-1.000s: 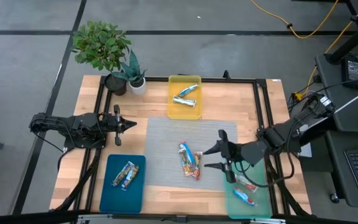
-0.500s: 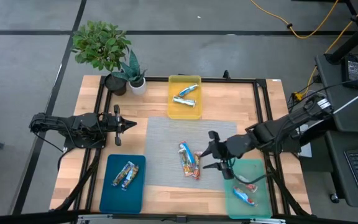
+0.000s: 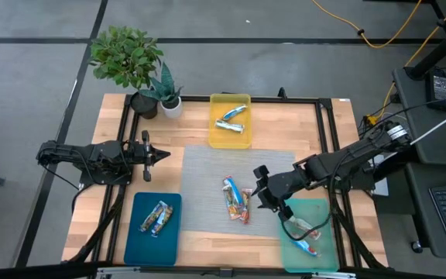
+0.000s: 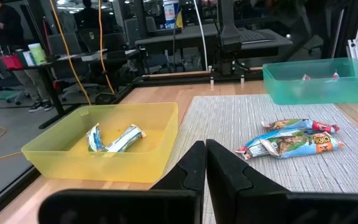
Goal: Pick and place Granola Bars by type
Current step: Put the right red granola bar into the light blue bin
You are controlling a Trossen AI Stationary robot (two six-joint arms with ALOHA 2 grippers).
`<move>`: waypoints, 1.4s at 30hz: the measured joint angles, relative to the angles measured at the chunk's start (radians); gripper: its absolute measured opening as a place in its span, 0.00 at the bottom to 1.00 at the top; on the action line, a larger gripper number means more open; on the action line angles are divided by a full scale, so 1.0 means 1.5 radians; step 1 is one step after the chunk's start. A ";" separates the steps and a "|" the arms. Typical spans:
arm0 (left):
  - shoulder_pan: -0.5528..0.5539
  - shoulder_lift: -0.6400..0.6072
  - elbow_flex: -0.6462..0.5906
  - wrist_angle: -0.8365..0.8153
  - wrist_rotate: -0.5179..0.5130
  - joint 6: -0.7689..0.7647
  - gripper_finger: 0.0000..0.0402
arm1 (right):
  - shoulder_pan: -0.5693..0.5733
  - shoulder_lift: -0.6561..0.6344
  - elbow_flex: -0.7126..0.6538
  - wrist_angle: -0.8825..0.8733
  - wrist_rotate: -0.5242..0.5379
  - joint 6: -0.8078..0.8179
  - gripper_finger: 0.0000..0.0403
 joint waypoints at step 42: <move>0.000 0.000 0.000 0.000 0.000 0.000 0.02 | -0.057 0.270 0.001 0.060 -0.054 -0.336 0.62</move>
